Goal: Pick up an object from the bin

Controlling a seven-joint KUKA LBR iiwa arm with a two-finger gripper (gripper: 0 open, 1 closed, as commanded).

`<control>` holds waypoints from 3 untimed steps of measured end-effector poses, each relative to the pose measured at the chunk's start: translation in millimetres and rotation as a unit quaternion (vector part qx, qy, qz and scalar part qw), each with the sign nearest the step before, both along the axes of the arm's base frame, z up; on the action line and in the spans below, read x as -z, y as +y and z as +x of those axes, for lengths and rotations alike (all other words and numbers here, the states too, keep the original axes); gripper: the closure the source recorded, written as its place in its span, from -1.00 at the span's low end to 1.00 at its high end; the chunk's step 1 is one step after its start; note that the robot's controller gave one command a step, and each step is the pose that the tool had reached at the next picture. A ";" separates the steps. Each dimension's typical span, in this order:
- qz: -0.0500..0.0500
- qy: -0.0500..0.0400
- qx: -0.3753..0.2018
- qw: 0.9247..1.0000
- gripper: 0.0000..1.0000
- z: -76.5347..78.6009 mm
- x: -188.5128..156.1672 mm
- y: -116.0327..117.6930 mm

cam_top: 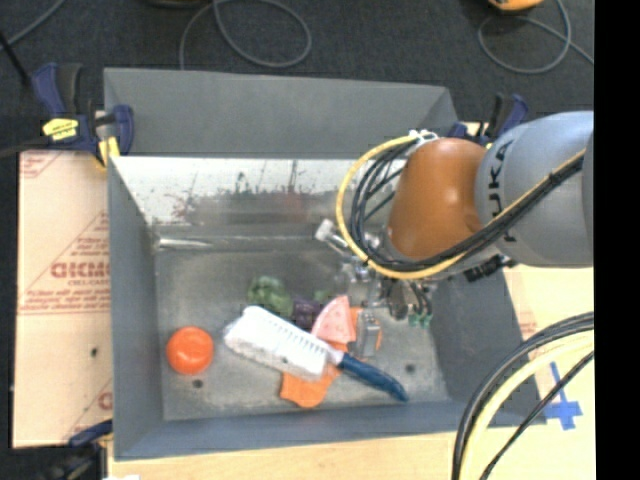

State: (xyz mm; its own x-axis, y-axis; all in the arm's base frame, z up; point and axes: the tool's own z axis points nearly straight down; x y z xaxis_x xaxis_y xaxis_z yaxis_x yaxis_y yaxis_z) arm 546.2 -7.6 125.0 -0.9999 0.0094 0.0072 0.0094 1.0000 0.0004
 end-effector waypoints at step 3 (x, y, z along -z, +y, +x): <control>0.000 -0.002 0.038 0.999 -1.00 10.3 31.6 7.6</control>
Offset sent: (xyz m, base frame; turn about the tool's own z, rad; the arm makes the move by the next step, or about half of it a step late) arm 0.0198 0.0114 -0.0550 0.1156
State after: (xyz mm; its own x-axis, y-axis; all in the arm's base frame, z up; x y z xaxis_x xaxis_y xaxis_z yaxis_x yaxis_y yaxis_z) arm 556.5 0.0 93.4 -0.9964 0.0843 0.0025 0.0843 0.9964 -0.0001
